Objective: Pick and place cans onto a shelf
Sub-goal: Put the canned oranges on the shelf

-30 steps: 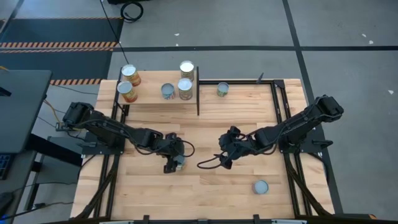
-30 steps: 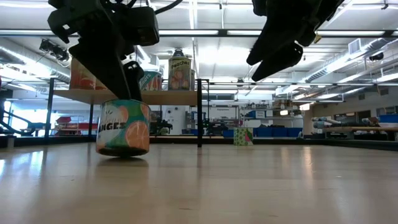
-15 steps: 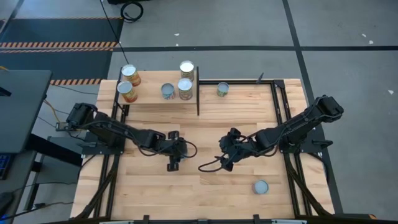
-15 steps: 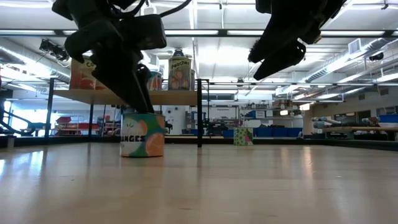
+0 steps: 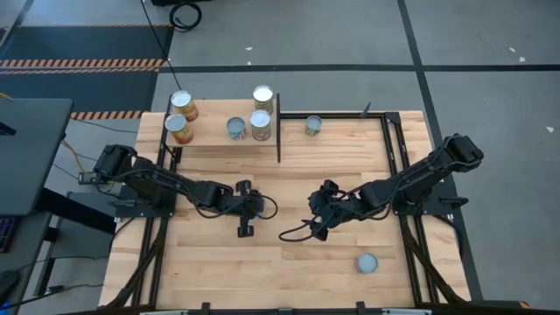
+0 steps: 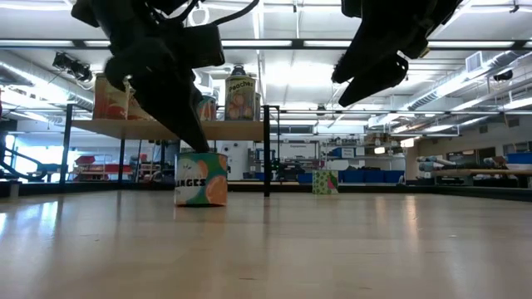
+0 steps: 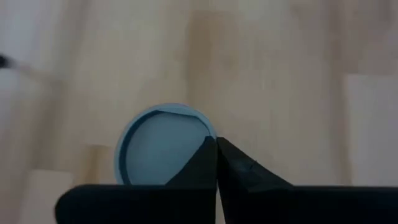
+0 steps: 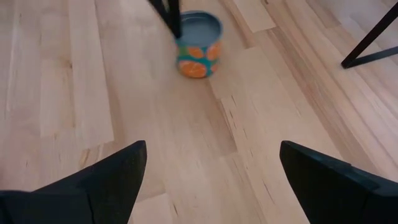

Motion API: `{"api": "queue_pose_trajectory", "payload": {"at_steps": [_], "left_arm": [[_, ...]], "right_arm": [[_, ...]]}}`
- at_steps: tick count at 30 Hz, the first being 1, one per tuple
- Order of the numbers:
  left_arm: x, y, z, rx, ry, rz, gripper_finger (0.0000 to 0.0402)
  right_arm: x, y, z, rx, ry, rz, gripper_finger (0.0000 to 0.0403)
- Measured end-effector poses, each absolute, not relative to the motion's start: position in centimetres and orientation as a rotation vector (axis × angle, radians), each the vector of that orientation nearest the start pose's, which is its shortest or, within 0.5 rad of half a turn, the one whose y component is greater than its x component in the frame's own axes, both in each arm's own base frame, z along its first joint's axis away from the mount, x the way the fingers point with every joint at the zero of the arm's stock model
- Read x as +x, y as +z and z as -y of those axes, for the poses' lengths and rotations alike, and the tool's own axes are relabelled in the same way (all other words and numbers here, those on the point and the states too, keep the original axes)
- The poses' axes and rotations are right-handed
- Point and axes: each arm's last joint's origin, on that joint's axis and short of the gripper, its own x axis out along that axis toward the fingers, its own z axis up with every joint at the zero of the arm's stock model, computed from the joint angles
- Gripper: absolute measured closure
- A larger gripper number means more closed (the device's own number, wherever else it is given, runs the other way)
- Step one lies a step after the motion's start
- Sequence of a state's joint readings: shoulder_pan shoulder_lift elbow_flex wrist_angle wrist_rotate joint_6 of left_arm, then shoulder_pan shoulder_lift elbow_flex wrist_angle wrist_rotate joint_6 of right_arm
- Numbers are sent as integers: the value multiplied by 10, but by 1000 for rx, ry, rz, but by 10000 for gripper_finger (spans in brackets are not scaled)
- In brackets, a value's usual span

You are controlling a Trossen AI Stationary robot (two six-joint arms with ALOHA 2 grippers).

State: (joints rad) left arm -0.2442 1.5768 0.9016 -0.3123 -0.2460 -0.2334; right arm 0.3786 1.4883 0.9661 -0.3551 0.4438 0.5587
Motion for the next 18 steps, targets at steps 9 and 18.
{"api": "queue_pose_trajectory", "payload": {"at_steps": [9,18], "left_arm": [[290,183,81,218,220,-901,398],[289,183,89,59,232,-880,399]], "right_arm": [[284,224,-99,177,-281,-753,27],[285,224,-95,173,-291,-754,27]]}}
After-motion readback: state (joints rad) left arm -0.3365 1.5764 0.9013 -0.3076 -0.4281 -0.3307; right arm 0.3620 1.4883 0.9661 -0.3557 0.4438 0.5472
